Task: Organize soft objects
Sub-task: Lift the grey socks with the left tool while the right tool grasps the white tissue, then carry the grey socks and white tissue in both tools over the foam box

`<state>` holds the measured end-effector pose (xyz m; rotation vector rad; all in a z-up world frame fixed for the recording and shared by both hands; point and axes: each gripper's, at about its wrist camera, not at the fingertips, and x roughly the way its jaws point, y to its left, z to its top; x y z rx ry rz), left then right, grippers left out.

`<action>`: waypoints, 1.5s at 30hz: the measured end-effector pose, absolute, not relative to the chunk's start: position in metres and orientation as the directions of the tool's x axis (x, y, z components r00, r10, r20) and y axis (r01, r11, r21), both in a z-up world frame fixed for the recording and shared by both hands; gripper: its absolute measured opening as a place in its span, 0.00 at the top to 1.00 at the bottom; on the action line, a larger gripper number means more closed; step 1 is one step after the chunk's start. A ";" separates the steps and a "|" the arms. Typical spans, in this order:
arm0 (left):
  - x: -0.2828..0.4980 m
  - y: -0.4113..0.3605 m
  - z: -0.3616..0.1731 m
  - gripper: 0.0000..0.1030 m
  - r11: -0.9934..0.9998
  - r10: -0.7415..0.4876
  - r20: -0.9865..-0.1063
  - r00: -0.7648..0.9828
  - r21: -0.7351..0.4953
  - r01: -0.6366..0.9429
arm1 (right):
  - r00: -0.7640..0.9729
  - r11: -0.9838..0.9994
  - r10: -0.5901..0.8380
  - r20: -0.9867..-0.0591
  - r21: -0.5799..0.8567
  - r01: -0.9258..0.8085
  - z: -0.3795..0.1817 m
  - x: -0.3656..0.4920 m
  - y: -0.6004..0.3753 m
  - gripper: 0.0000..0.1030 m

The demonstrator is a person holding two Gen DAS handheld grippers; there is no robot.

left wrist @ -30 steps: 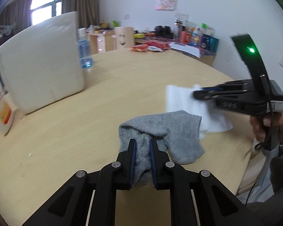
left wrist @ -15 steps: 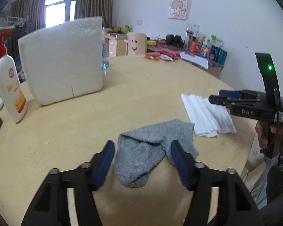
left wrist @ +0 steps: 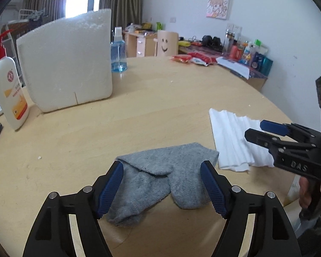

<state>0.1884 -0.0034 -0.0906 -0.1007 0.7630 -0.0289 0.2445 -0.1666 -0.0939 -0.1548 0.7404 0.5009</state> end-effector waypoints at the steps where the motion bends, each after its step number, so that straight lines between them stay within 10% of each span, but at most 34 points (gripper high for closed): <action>1: 0.190 -0.003 -0.092 0.27 0.995 -0.057 -0.695 0.716 -0.100 -0.018 | 0.626 0.871 0.383 -0.679 0.041 -0.489 -0.095 0.243 -0.167 0.37; 20: 0.190 -0.011 -0.101 0.64 0.997 0.054 -0.712 0.700 0.006 -0.071 | 0.613 0.876 0.368 -0.699 0.039 -0.482 -0.101 0.241 -0.152 0.32; 32: 0.192 -0.012 -0.099 0.69 0.998 0.045 -0.710 0.703 -0.002 -0.066 | 0.615 0.903 0.304 -0.728 0.013 -0.430 -0.109 0.240 -0.148 0.32; 45: 0.191 -0.016 -0.099 0.78 0.999 0.039 -0.705 0.708 0.020 -0.035 | 0.649 0.917 0.286 -0.705 0.006 -0.398 -0.108 0.222 -0.150 0.75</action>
